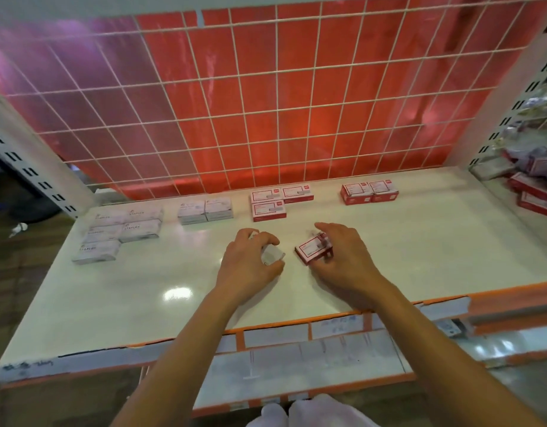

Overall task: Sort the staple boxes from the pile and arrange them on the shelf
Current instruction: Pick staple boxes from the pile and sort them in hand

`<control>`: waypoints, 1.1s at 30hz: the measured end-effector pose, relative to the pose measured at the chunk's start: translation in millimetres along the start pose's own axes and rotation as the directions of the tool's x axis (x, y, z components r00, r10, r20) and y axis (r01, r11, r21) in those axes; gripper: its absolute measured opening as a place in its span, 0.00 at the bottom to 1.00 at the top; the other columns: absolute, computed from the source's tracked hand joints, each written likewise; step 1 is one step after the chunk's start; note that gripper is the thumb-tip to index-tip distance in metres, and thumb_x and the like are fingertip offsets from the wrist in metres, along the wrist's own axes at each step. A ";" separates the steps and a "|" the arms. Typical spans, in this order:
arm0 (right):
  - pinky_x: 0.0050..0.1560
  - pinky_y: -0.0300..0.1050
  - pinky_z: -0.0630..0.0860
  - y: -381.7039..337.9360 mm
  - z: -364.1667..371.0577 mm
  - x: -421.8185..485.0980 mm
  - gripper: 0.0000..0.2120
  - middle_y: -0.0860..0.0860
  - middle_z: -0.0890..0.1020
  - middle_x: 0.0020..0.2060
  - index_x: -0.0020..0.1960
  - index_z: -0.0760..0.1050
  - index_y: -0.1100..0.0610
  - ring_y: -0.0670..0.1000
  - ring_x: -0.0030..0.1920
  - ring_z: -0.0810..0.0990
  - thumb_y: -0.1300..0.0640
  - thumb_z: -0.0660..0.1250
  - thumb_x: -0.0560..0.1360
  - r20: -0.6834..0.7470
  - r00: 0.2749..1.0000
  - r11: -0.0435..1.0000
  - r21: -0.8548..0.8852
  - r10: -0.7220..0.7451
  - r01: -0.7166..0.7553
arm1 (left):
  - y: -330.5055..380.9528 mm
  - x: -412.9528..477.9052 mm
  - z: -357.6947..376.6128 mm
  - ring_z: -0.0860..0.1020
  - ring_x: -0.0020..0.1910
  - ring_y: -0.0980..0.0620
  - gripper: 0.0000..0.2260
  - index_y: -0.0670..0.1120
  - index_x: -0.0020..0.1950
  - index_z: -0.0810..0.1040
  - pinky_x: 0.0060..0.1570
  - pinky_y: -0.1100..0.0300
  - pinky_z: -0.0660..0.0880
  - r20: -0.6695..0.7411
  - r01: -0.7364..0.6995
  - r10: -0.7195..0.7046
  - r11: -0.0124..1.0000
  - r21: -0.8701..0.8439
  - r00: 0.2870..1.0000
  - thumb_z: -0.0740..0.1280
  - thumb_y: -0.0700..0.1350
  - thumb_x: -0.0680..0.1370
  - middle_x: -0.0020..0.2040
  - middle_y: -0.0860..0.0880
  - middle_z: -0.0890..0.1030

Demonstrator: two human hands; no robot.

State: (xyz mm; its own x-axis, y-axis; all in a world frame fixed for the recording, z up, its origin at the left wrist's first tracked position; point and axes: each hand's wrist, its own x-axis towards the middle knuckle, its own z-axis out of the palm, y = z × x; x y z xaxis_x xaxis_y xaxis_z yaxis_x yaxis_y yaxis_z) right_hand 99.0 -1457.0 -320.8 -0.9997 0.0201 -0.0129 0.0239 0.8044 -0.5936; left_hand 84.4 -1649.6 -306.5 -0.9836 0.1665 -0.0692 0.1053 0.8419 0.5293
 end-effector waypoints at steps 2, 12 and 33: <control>0.66 0.47 0.64 -0.9 2.5 2.4 0.35 0.46 0.67 0.68 0.71 0.61 0.46 0.49 0.67 0.64 0.42 0.71 0.68 0.014 0.998 0.992 -0.111 -0.058 0.059 | 2.8 0.0 1.5 0.70 0.63 0.51 0.18 0.56 0.62 0.73 0.62 0.57 0.68 -0.008 -0.001 0.001 1.000 -0.002 1.000 0.70 0.55 0.73 0.66 0.53 0.68; 0.55 0.35 0.67 6.9 5.1 36.5 0.25 0.53 0.70 0.61 0.62 0.72 0.55 0.51 0.61 0.70 0.46 0.73 0.69 -0.121 0.992 1.000 0.008 0.028 -0.027 | 14.0 6.5 -2.2 0.69 0.64 0.52 0.19 0.56 0.63 0.73 0.63 0.58 0.67 -0.022 0.079 -0.078 0.997 0.025 0.997 0.69 0.55 0.74 0.67 0.52 0.68; 0.62 0.46 0.72 5.6 10.7 84.7 0.15 0.56 0.75 0.58 0.62 0.76 0.59 0.55 0.58 0.75 0.57 0.67 0.76 -0.214 0.973 0.993 0.053 -0.091 0.105 | 14.7 6.5 -3.4 0.71 0.61 0.54 0.20 0.56 0.62 0.74 0.57 0.63 0.65 -0.122 0.197 -0.196 0.980 -0.003 0.973 0.69 0.59 0.73 0.65 0.53 0.70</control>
State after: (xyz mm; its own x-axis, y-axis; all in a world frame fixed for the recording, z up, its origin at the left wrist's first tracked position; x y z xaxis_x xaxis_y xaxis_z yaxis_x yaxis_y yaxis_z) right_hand 14.4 -1457.1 -333.8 -0.9741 0.0735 0.2137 -0.0809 0.7694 -0.6336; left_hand 79.0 -1637.8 -296.3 -0.9955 -0.0658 -0.0684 -0.0915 0.8566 0.5078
